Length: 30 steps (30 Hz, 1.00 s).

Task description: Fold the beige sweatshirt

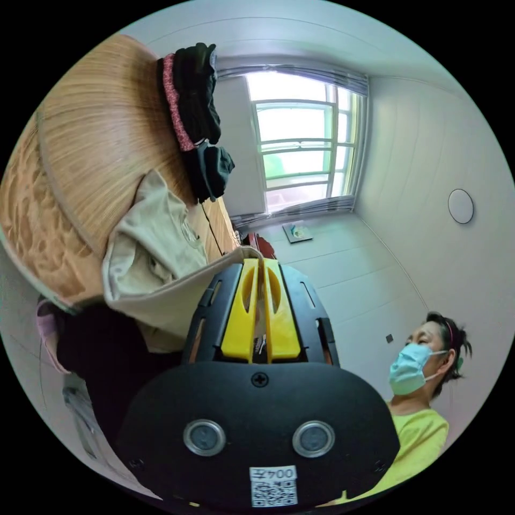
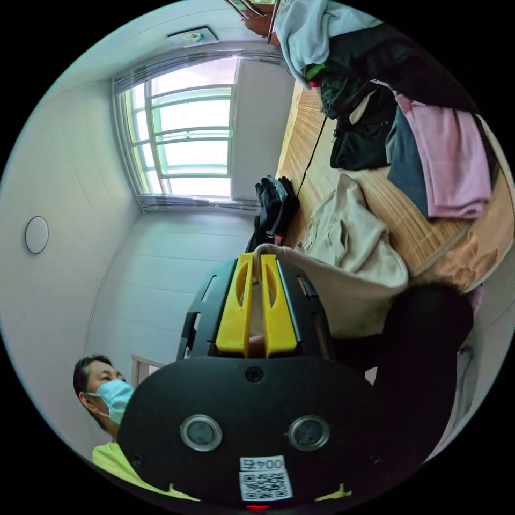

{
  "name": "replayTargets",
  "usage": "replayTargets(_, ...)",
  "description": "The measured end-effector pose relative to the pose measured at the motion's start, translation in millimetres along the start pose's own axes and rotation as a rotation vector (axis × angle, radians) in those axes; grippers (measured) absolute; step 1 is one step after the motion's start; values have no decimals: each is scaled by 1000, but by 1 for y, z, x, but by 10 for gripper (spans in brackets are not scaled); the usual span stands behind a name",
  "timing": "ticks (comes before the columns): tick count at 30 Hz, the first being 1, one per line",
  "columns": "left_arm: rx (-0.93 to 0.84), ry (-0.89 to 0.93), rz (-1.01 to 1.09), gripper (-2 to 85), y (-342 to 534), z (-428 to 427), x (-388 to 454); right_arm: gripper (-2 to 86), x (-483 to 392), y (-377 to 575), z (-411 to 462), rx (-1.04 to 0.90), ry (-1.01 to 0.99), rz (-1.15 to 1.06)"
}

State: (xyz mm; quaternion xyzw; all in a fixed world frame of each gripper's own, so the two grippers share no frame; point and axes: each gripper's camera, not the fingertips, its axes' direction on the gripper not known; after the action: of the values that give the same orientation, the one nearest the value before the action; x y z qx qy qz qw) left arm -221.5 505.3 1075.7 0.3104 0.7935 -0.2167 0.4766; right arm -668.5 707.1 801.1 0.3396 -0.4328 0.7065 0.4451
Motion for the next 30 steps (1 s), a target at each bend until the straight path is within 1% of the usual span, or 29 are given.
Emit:
replayTargets(2, 4, -36, -3, 17, -50, 38, -2, 39, -3, -30, 24, 20, 32, 8)
replayTargets(4, 19, -52, -23, 17, -82, 67, -6, 39, -3, -60, 51, 32, 65, 23)
replayTargets(7, 20, -123, -31, 18, -131, 116, -15, 39, 6, -110, 97, 50, 135, 40)
replayTargets(11, 29, -222, -95, 21, -190, 173, -55, 39, 44, -176, 163, 59, 220, 96)
replayTargets(15, 38, -313, -153, 29, -220, 208, -99, 46, 99, -224, 224, 30, 316, 171)
replayTargets(17, 55, -383, -234, 46, -228, 219, -137, 58, 130, -238, 245, -1, 329, 225)
replayTargets(19, 111, -351, -301, 63, -227, 216, -166, 67, 157, -242, 256, 4, 323, 281)
replayTargets(22, 249, -271, -357, 86, -223, 201, -186, 89, 179, -241, 259, 71, 218, 300)
replayTargets(24, 310, -234, -328, 90, -225, 192, -180, 90, 175, -237, 250, 137, 178, 262)
replayTargets(26, 377, -132, -234, 87, -227, 178, -155, 81, 167, -228, 237, 175, 119, 227)
replayTargets(27, 375, -117, -197, 86, -227, 174, -146, 79, 156, -218, 229, 176, 94, 171)
replayTargets(28, 344, -116, -105, 84, -227, 165, -122, 77, 149, -212, 225, 162, 96, 142)
replayTargets(29, 296, -143, -4, 82, -223, 155, -97, 78, 136, -196, 218, 120, 118, 84)
replayTargets(30, 270, -164, 46, 83, -219, 148, -85, 80, 123, -176, 210, 63, 141, 5)
